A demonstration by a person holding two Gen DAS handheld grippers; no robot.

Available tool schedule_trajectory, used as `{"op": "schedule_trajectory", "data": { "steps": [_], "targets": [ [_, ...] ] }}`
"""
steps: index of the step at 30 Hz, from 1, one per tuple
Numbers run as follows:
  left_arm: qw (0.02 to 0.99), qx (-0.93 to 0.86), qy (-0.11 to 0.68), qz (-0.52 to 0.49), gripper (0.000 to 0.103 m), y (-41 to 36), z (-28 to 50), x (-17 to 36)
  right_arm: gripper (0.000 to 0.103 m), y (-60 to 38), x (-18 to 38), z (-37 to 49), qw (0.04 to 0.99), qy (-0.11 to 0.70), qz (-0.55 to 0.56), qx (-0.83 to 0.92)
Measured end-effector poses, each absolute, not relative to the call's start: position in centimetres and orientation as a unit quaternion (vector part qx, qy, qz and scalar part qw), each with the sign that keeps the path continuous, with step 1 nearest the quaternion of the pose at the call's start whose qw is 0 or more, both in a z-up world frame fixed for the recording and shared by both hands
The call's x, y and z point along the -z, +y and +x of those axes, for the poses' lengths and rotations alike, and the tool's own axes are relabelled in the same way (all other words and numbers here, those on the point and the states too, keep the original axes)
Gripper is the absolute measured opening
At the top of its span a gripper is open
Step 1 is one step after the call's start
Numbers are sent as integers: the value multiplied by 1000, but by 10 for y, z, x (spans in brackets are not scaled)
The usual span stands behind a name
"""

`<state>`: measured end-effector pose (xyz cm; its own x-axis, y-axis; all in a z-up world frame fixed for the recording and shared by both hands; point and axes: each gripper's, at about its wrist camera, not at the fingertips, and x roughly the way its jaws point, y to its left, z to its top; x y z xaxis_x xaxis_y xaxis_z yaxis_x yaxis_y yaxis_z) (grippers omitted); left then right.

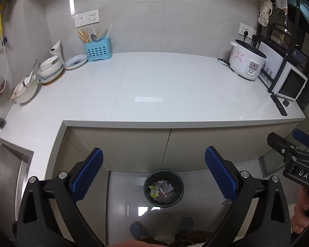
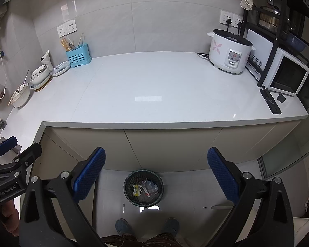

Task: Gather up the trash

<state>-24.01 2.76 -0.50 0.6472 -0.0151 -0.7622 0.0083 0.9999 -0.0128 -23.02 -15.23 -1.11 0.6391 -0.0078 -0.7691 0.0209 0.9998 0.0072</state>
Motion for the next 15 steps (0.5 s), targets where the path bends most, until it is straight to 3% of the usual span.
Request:
{"op": "schedule_trajectory", "data": {
  "steps": [15],
  "targets": [
    [905,9,425,-3,97,22,-237,6,95,-157,9,-228,906,423,2,4]
  ]
}}
